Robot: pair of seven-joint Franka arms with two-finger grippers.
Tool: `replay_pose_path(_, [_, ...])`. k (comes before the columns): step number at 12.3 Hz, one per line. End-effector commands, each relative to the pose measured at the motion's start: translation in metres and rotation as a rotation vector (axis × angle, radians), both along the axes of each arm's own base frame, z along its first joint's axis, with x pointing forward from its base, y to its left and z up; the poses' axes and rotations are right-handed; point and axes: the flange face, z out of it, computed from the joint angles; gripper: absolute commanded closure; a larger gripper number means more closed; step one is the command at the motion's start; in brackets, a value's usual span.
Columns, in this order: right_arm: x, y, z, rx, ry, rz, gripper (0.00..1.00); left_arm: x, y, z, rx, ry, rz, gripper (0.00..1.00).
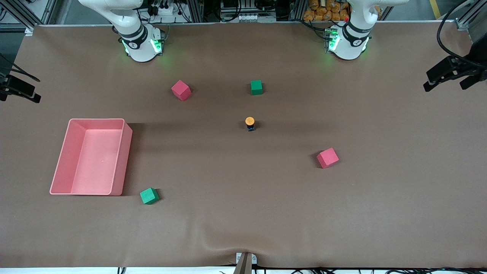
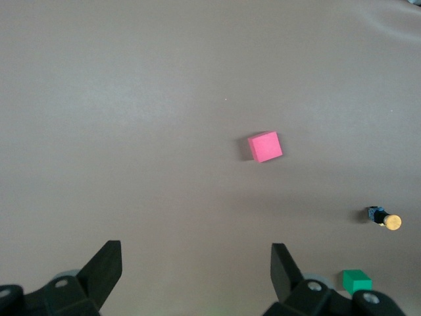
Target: Place and upright button with both arms
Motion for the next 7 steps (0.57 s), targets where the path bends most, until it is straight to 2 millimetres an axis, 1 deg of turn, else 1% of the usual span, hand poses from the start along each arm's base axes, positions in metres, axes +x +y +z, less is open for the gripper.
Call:
replay_pose_path(1, [0.001, 0.001, 0.006, 0.007, -0.009, 0.011, 0.0, 0.002, 0.008, 0.004, 0.026, -0.001, -0.018, 0.0])
replay_pose_path(2, [0.001, 0.001, 0.006, 0.007, -0.009, 0.011, 0.0, 0.003, 0.01, 0.001, 0.03, 0.004, -0.015, 0.0])
replay_pose_path(4, [0.001, 0.002, 0.006, 0.007, -0.009, 0.012, 0.0, 0.014, 0.02, -0.019, 0.036, 0.04, 0.001, 0.0])
replay_pose_path(5, [0.001, 0.002, 0.006, 0.009, -0.01, 0.012, 0.0, 0.015, 0.03, -0.021, 0.036, 0.044, 0.017, 0.0])
replay_pose_path(7, [0.001, 0.002, 0.006, 0.009, -0.01, 0.012, 0.0, 0.014, 0.033, -0.033, 0.034, 0.07, 0.026, 0.0])
